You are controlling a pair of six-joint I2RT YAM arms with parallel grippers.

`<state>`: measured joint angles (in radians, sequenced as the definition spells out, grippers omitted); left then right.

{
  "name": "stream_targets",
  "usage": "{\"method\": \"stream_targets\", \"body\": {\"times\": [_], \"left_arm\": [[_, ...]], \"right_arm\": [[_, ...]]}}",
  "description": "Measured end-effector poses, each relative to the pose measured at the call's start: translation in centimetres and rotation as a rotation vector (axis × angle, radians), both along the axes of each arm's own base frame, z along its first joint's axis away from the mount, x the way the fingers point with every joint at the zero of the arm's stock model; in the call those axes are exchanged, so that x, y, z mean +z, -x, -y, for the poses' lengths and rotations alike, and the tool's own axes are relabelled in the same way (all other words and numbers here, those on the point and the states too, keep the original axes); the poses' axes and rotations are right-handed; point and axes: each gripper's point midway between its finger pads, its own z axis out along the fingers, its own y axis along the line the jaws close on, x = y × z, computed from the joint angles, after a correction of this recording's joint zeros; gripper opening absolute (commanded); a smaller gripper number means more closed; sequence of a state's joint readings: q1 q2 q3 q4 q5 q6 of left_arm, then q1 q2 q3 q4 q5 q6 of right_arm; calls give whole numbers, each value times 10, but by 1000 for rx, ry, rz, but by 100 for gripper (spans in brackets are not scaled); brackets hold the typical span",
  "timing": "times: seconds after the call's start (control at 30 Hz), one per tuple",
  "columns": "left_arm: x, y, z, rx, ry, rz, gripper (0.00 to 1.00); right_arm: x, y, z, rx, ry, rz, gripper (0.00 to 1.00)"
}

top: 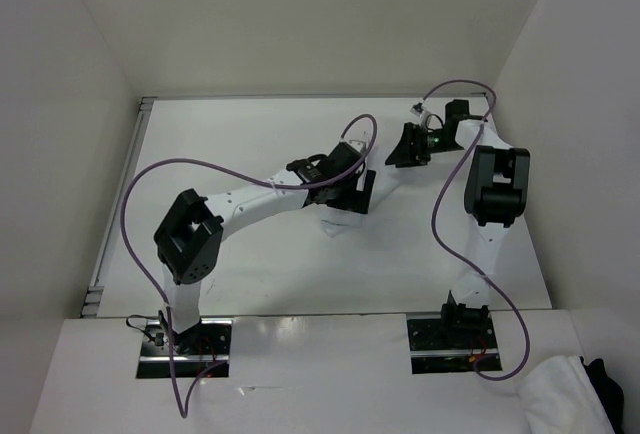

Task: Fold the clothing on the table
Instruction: Fold the skirt

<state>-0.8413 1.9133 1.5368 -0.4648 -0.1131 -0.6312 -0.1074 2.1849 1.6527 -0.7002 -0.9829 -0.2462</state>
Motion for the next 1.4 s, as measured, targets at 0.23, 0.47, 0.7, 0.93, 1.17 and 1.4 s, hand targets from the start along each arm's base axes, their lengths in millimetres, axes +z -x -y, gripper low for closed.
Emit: {"method": "stream_targets", "body": {"times": [0.23, 0.47, 0.7, 0.93, 1.17, 1.4], "left_arm": [[1, -4, -28, 75, -75, 29, 100], [32, -11, -90, 275, -62, 58, 100], [83, -12, -115, 383, 57, 125, 100], [65, -3, -125, 392, 13, 82, 100], [55, -1, -133, 402, -14, 62, 100], [55, 4, -140, 405, -18, 58, 100]], "right_arm": [[-14, 13, -26, 68, -70, -65, 74], [-28, 34, -66, 194, -54, -84, 74], [-37, 61, -88, 290, -63, -93, 74], [-37, 87, -101, 357, -54, -88, 74], [-34, 96, -104, 372, -62, -88, 78], [-29, 125, -122, 436, -168, -141, 81]]}}
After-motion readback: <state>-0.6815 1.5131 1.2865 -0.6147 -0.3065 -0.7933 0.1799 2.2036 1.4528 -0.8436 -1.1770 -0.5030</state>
